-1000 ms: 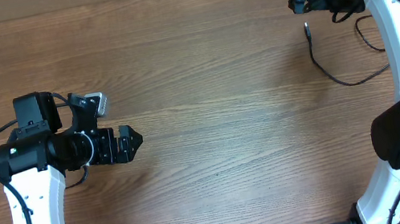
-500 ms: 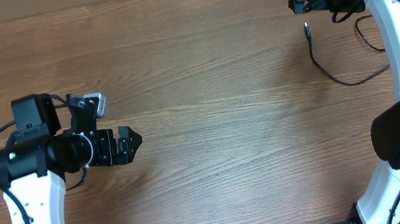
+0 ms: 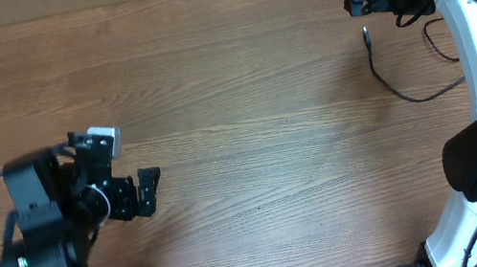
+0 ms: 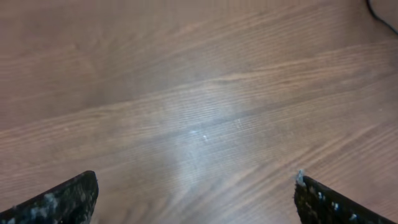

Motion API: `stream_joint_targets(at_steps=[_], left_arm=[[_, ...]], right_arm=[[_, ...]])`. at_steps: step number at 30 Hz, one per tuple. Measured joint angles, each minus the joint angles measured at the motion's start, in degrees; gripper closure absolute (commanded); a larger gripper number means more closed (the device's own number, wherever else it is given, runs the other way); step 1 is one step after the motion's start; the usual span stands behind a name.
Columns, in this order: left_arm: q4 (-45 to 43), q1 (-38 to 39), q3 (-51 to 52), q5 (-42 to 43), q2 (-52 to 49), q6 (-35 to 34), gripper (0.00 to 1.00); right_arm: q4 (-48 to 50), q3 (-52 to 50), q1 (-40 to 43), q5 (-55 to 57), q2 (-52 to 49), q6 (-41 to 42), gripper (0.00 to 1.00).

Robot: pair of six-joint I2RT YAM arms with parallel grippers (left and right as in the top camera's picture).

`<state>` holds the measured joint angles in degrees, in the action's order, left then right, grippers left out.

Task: Untangle cables

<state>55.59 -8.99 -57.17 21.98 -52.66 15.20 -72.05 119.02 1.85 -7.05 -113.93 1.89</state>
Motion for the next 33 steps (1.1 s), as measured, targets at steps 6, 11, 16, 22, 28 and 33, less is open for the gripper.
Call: stream_joint_targets(at_steps=[6,11,16,22,28,33], left_arm=[[-10.36,0.0,12.07,0.92,11.21,0.24,0.0],[-20.81,0.0,23.71,3.85,18.67,0.39,0.0],[-33.73,0.0,31.87,8.98,24.35,0.42,0.0],[-50.86,0.0,38.69,14.93,30.42,0.42,0.0],[-62.9,0.0,43.34,16.96,35.82,0.42,0.01],[-72.54,0.7,47.3,17.81,38.93,-0.09,0.0]], right_arm=[[0.04,0.0,0.0,0.02,0.0,0.0,0.0],[0.02,0.0,0.0,0.02,0.0,-0.02,0.0],[0.02,0.0,0.0,0.02,0.0,0.0,0.0],[0.07,0.0,0.0,0.02,0.0,-0.02,0.0],[0.04,0.0,0.0,0.0,0.0,-0.02,0.0],[0.07,0.0,0.0,0.02,0.0,0.0,0.0]])
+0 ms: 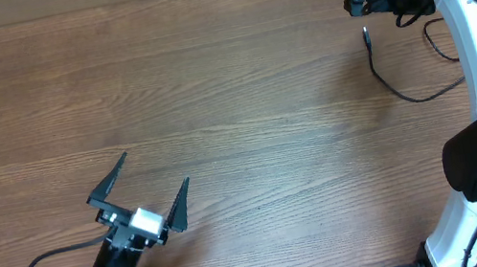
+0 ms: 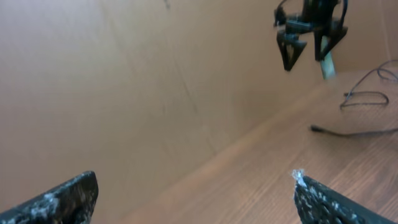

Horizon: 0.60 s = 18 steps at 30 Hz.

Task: Untangle cables

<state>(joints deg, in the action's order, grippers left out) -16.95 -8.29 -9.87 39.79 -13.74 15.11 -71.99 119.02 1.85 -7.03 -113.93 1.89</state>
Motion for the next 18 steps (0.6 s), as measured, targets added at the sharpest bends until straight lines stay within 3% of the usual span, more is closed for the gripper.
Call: stream_joint_targets(at_steps=[5,10,14,18], left_arm=[[-12.59,1.49,6.91,-4.02,4.61,-5.95,0.0],[-4.33,3.72,9.38,-14.58,11.52,-15.54,0.0],[1.4,4.59,9.25,-21.35,12.92,-18.23,0.0],[14.97,5.57,9.35,-27.43,13.07,-19.28,0.01]], right_arm=[[-0.02,0.0,0.0,0.0,0.0,-0.02,0.0],[-0.02,0.0,0.0,-0.02,0.0,-0.02,0.0],[-0.02,0.0,0.0,-0.02,0.0,0.0,0.0],[-0.04,0.0,0.0,0.0,0.0,0.0,0.0]])
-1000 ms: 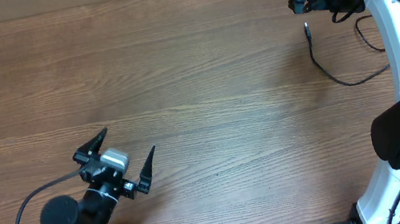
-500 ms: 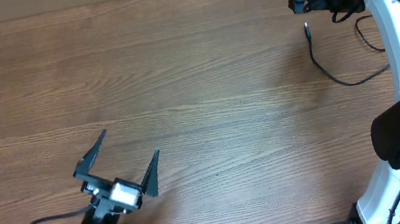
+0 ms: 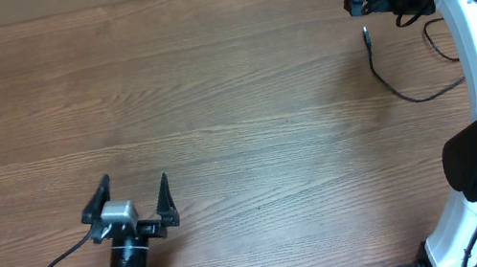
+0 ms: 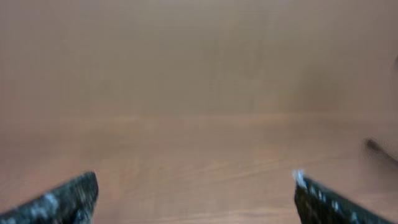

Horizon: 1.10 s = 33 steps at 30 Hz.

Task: Untangle cables

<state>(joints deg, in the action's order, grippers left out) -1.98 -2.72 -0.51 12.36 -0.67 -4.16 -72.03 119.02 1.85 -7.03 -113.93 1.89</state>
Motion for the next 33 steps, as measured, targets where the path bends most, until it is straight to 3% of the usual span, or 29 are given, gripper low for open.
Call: stream_joint_targets(at_steps=[2,11,33], left_arm=[[5.62,0.66,0.02,-2.38,0.0,-0.39,0.0],[6.08,1.25,0.02,-6.95,-0.09,-0.9,0.0],[6.08,3.89,0.02,-7.54,-0.09,1.18,0.0]], right_arm=[[0.02,0.0,0.0,0.0,0.0,0.0,0.0],[0.0,0.0,0.0,0.0,0.0,-0.02,0.0],[-0.02,0.0,0.0,0.0,0.0,0.0,0.0]])
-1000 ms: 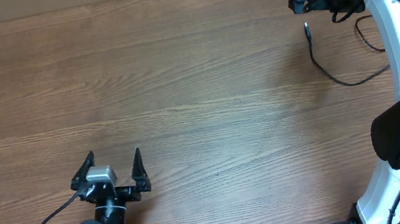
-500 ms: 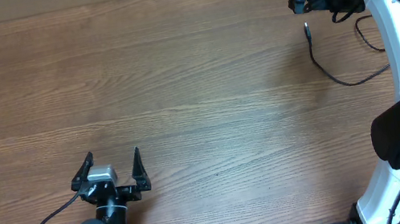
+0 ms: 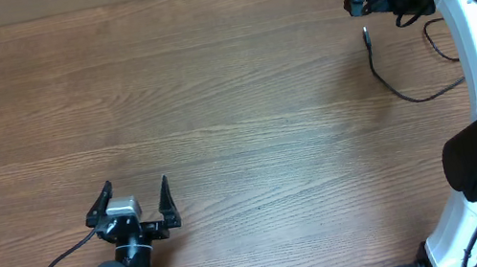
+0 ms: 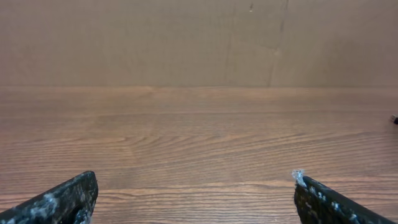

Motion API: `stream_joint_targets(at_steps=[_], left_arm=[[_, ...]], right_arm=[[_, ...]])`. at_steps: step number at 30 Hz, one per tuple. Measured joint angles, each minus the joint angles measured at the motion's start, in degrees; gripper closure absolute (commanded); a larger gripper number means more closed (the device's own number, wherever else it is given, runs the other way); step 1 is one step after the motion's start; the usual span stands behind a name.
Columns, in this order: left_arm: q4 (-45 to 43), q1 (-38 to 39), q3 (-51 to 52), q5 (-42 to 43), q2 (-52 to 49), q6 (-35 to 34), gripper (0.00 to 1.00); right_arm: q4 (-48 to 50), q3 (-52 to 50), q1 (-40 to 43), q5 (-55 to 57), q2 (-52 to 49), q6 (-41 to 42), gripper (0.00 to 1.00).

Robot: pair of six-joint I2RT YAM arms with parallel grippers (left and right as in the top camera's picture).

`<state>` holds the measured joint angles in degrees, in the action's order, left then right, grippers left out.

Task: Untangle cables

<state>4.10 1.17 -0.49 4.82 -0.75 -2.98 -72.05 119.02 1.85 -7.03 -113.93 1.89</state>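
Note:
A thin black cable (image 3: pixel 382 76) lies at the far right of the table. Its plug end (image 3: pixel 366 34) points toward the back, and the rest curves away to the right under the right arm. My right gripper hovers just behind that plug; how its jaws stand is unclear from above. My left gripper (image 3: pixel 132 199) sits low at the front left, far from the cable, open and empty. The left wrist view looks level across bare wood between the open left gripper (image 4: pixel 195 186) fingers, with a cable tip (image 4: pixel 394 119) at the right edge.
The white right arm runs down the right side to its base. A brown wall (image 4: pixel 186 37) stands behind the table. More dark cable loops (image 3: pixel 432 41) lie beside the right arm.
My left gripper has drawn back a little toward the front edge and stays open. Its wrist view is now sharp and level. The right arm and the cable have not moved.
At first my left arm reached over the left of the table, its open gripper pointing down at bare wood. Then it was folded back near its base, aimed toward the far right. Later it faced straight back, where it now rests. The right arm and cable stayed put.

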Motion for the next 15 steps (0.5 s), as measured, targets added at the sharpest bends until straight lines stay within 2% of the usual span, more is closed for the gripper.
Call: stream_joint_targets(at_steps=[15], left_arm=[[0.0,0.35,0.0,-0.17,0.0,0.0,0.0]], right_arm=[[0.04,0.0,0.0,-0.02,0.0,0.0,0.0]])
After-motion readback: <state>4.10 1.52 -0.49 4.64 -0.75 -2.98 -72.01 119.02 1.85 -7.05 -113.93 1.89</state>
